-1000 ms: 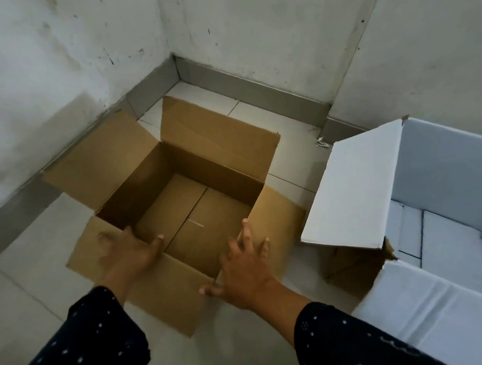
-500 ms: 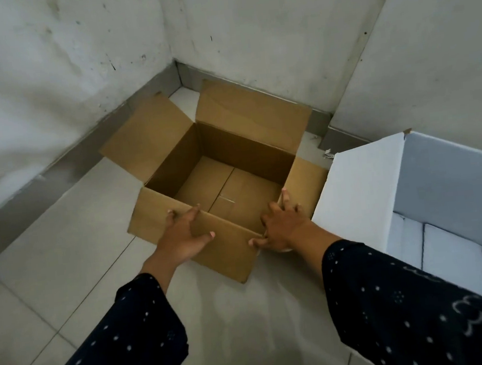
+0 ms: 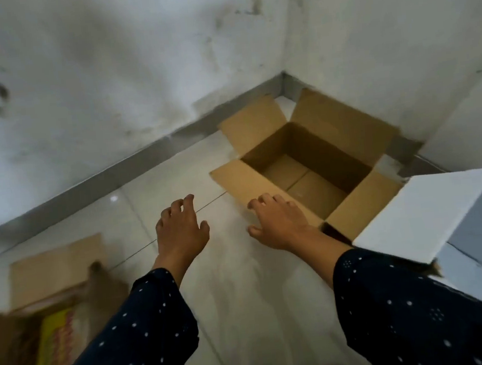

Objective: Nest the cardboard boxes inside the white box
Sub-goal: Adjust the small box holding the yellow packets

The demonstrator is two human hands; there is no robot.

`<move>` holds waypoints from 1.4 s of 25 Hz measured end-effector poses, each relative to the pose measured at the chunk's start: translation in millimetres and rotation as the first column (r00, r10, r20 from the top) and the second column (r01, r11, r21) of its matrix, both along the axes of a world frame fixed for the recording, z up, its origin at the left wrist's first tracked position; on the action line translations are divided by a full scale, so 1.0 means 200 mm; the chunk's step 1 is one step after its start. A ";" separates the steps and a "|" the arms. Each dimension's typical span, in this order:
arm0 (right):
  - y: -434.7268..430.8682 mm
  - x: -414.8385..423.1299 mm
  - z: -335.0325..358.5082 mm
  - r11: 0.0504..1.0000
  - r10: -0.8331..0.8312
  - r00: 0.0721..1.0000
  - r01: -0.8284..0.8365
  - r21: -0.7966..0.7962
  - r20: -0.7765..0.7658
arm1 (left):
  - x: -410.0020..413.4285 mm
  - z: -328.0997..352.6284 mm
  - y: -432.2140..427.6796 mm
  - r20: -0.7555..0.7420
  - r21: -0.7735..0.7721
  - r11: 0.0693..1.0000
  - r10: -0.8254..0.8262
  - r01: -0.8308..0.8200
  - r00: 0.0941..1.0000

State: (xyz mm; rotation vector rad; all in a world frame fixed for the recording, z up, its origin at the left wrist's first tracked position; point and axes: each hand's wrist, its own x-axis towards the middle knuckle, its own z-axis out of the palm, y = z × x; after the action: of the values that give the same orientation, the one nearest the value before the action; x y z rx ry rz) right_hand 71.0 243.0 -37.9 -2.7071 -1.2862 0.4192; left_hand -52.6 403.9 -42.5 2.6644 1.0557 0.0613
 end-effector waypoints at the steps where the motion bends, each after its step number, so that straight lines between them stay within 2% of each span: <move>1: 0.06 -0.10 0.01 1.000 0.029 1.000 -0.029 0.005 -0.012 | -0.14 0.03 0.04 0.011 0.020 0.999 0.044 -0.044 0.999; 6: 0.33 -0.65 0.06 0.990 0.133 0.976 -0.124 0.061 -0.170 | -0.79 0.17 0.27 0.094 0.096 0.973 0.201 -0.210 0.975; 11: 0.59 -1.19 0.06 0.995 0.030 0.891 0.015 0.094 -0.453 | -1.45 0.21 0.53 0.043 0.111 0.894 0.431 -0.433 0.901; 14: 0.70 -1.42 -0.01 1.000 -0.022 0.895 0.019 -0.011 -0.446 | -1.74 0.12 0.61 -0.048 0.028 0.774 0.633 -0.632 0.773; 17: 0.75 -1.51 -0.11 0.997 -0.027 0.904 -0.006 -0.077 -0.427 | -1.88 -0.01 0.67 -0.127 -0.197 0.586 0.780 -0.786 0.613; 18: 0.76 -1.51 -0.13 0.996 -0.023 0.907 -0.015 -0.087 -0.420 | -1.90 -0.05 0.69 -0.164 -0.254 0.538 0.795 -0.804 0.584; 20: 0.76 -1.45 -0.16 0.996 -0.045 0.922 0.009 -0.094 -0.385 | -1.91 -0.12 0.71 -0.215 -0.285 0.539 0.770 -0.793 0.601; 24: 0.79 -1.11 -0.18 0.991 -0.128 0.965 0.113 -0.075 -0.229 | -1.67 -0.19 0.74 -0.181 -0.305 0.595 0.731 -0.744 0.658; 27: 0.79 -0.80 -0.16 0.981 -0.188 0.975 0.192 0.016 -0.117 | -1.39 -0.24 0.77 -0.129 -0.465 0.519 0.762 -0.717 0.635; 29: 0.78 -0.62 -0.16 0.971 -0.200 0.973 0.213 0.111 -0.112 | -1.20 -0.27 0.75 -0.094 -0.568 0.439 0.806 -0.696 0.585; 31: 0.76 -0.47 -0.20 0.957 -0.211 0.975 0.221 0.189 -0.071 | -1.01 -0.26 0.70 -0.063 -0.632 0.397 0.830 -0.666 0.555; 32: 0.76 -0.41 -0.23 0.962 -0.207 0.978 0.210 0.175 -0.032 | -0.92 -0.26 0.67 -0.047 -0.669 0.377 0.839 -0.640 0.543; 35: 0.74 -0.25 -0.32 0.989 -0.137 0.991 0.137 -0.049 0.004 | -0.68 -0.26 0.58 -0.028 -0.759 0.310 0.863 -0.573 0.504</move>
State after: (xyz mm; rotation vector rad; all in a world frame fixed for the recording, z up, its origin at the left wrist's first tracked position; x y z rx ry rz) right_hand 20.6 390.9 -102.8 -2.8143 -1.0951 0.4410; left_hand -188.7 520.7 -93.8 1.2076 1.6580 0.3036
